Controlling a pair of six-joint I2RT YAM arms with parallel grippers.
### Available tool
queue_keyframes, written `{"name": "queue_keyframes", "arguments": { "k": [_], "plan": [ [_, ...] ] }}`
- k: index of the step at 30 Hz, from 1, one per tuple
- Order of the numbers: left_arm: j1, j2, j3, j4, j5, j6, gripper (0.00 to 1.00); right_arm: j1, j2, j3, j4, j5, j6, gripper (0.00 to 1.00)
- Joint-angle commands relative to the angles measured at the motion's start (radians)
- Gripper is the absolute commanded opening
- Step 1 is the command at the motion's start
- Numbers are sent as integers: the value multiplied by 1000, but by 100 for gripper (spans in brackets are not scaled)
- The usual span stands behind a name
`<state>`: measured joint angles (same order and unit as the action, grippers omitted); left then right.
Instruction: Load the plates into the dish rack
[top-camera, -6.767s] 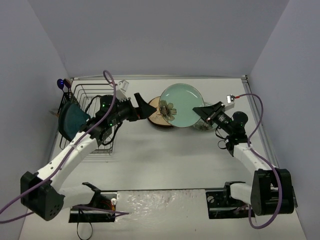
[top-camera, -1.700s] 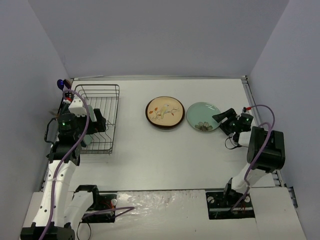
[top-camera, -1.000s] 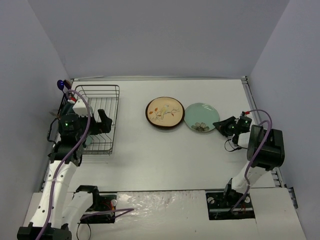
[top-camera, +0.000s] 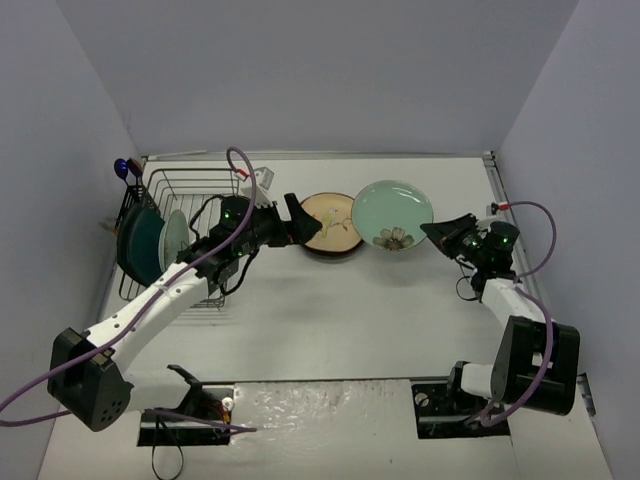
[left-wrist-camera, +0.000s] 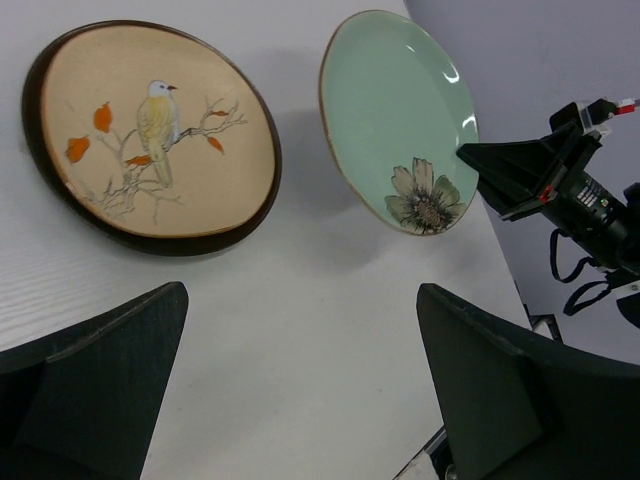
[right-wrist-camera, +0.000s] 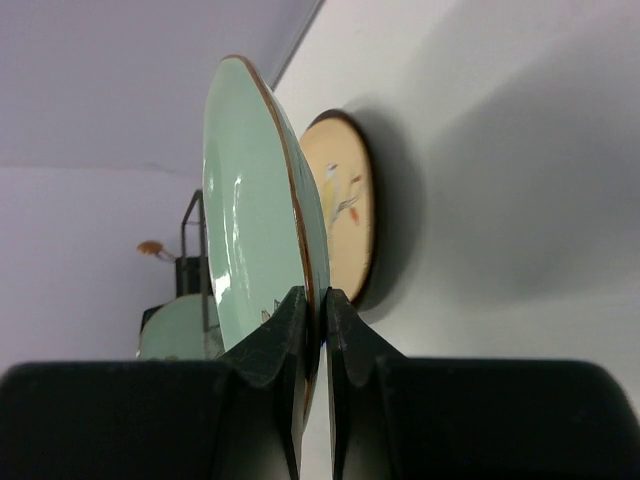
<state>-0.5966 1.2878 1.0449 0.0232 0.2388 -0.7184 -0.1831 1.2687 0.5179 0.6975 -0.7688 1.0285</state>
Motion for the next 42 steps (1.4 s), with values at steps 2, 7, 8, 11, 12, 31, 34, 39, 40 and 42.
{"name": "queue_keyframes", "arguments": {
  "k": [2,7,8,11,12,31,34,39,40,42],
  "plan": [
    [-24,65,132,110,-6,-65,97,116,-78,68,310,-110,136,0],
    [-34,103,145,110,4,-94,93,175,-78,62,400,-112,189,0],
    [-34,106,145,115,8,-99,92,178,-79,64,404,-112,190,0],
    [-35,124,133,165,38,-146,82,213,-80,72,424,-115,196,0],
    [-35,128,133,173,45,-155,79,218,-80,74,429,-115,200,0],
    [-30,4,72,206,69,-138,0,237,-58,46,397,-129,134,3],
    [-27,-29,97,100,28,-60,0,238,-61,45,321,-127,59,43],
    [-24,-104,182,-125,-126,143,0,236,-89,77,112,-103,-112,92],
    [-22,-120,202,-175,-171,188,0,235,-98,90,54,-93,-156,95],
    [-20,-150,238,-270,-265,274,0,233,-116,114,-46,-77,-235,97]
  ]
}}
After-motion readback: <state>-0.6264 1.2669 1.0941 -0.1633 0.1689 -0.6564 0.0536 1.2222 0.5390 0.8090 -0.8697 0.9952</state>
